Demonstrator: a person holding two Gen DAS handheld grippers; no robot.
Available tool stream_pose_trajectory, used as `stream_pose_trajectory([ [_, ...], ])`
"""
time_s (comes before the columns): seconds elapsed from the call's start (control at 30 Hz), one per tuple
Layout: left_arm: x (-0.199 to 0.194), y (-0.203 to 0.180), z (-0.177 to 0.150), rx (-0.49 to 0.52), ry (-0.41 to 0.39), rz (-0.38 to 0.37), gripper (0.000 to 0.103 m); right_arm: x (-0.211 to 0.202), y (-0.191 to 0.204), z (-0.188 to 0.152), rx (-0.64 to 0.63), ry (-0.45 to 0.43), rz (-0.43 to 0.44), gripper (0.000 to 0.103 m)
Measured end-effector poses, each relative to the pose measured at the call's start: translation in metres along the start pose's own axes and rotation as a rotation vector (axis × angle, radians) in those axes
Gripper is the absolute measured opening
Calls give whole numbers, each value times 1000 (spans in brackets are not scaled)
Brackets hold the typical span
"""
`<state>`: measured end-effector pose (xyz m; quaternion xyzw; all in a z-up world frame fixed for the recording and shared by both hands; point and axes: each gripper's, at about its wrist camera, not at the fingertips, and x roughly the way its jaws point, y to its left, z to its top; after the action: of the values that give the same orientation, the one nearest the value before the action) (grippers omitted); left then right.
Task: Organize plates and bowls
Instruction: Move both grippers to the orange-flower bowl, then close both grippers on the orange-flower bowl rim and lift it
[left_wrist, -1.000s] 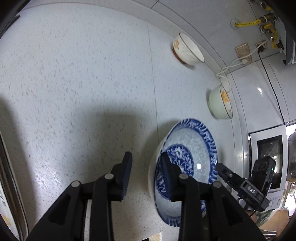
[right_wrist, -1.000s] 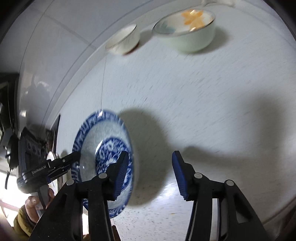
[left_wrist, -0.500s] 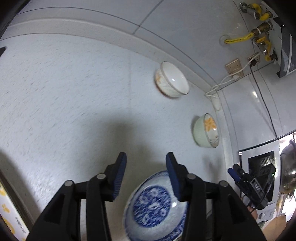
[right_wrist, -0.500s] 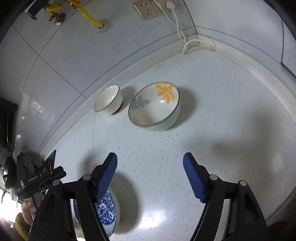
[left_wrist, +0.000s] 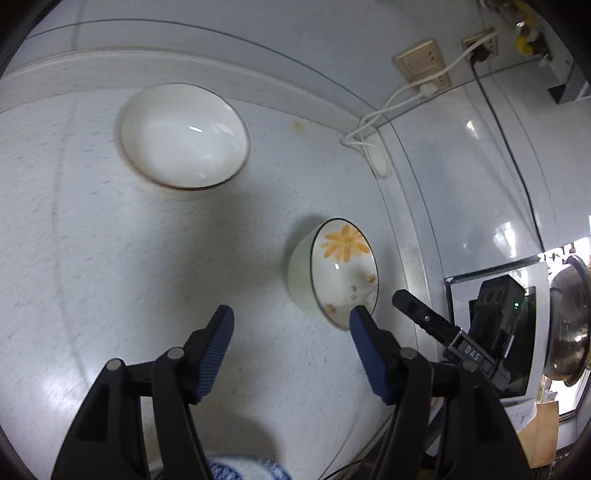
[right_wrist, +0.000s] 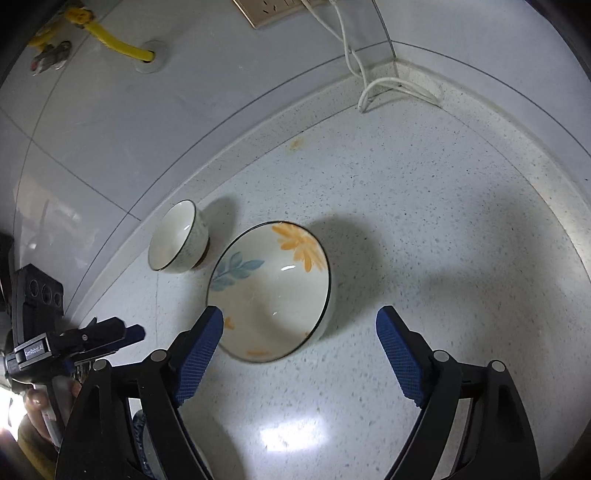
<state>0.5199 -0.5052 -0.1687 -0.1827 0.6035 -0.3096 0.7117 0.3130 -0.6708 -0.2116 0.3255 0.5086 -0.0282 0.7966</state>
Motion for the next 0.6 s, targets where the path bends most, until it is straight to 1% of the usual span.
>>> stream_pose_trajectory([
  [0.13,37,-5,10,-22,31,14,64,15,-4,11,3,41,4,82],
  [0.23,63,-5,14,-41,47,31,63,29,-3,13,-20,78,-17,81],
  [0.3,73,-3,16,-54,56,31,61,36,-2,13,-31,96,-19,73],
  [0.37,86,-3,18,-55,64,23,52,44,-2,12,-26,122,-14,56],
  [0.4,90,-3,20,-56,66,26,45,47,-2,13,-20,130,-10,51],
  [0.43,94,-2,20,-58,72,19,37,50,-2,12,-15,142,-9,41],
  [0.47,98,-3,20,-56,88,14,32,54,-2,11,-13,151,-18,36],
  [0.5,101,-2,19,-57,96,18,24,57,-1,10,-14,158,-30,34],
  [0.53,104,-1,18,-71,107,8,22,59,-2,9,-7,162,-36,31],
  [0.6,106,2,16,-97,102,-4,22,63,-6,9,17,169,-40,26],
])
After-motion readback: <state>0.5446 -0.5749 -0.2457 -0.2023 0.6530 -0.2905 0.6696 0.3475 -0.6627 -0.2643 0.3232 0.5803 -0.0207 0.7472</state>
